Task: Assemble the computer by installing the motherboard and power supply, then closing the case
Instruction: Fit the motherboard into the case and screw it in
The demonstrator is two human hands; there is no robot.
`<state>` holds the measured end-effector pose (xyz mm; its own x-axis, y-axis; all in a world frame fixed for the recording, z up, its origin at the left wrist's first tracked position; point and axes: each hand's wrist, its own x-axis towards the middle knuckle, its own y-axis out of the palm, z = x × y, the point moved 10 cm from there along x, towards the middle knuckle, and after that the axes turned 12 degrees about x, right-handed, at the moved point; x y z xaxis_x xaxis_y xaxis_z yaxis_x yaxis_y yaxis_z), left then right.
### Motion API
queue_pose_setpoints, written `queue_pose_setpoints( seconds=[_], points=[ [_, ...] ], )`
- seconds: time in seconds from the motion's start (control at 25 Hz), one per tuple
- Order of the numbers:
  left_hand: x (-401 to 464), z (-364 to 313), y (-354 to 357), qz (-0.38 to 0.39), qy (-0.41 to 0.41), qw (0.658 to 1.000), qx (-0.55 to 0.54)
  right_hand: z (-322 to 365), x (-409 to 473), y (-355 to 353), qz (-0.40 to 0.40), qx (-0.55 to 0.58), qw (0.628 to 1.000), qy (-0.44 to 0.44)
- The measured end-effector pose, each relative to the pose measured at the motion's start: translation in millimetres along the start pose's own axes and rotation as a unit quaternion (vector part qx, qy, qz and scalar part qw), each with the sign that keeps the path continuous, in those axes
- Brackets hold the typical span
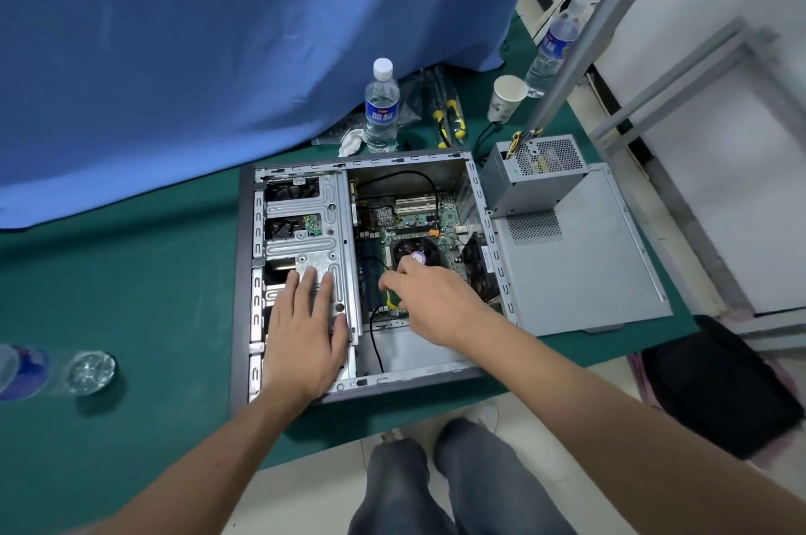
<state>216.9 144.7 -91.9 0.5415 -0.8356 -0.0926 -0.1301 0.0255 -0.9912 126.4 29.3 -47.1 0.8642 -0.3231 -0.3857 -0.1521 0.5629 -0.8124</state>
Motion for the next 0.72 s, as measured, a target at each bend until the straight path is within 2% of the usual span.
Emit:
queue_pose_setpoints(
  seconds=[0.2,0.32,0.4,0.52,0.6,0.72],
  points=[
    [-0.2,1.9,4.7,0.000,-0.008,1.000,-0.004,3.3,3.0,-7.0,-0.062,-0.062,0.996,0.033],
    [0.6,2.5,6.5,0.003,-0.008,1.000,0.002,-12.2,-1.2,-1.9,-0.066,-0.085,0.991,0.074],
    [1.9,5.2,7.5,0.003,-0.011,1.000,0.002,-14.0,0.3,-2.7,-0.064,-0.039,0.995,0.068],
    [0.1,6.1,9.2,0.005,-0.013,1.000,-0.001,-1.6,3.5,5.7,-0.013,0.048,0.999,0.022],
    [0.5,5.5,10.1,0.005,-0.014,1.000,-0.002,4.7,2.4,5.8,-0.026,0.010,1.000,0.013],
    [0.9,5.9,11.5,0.005,-0.014,1.000,-0.001,2.4,-2.1,0.6,-0.093,-0.057,0.993,0.050]
  ],
)
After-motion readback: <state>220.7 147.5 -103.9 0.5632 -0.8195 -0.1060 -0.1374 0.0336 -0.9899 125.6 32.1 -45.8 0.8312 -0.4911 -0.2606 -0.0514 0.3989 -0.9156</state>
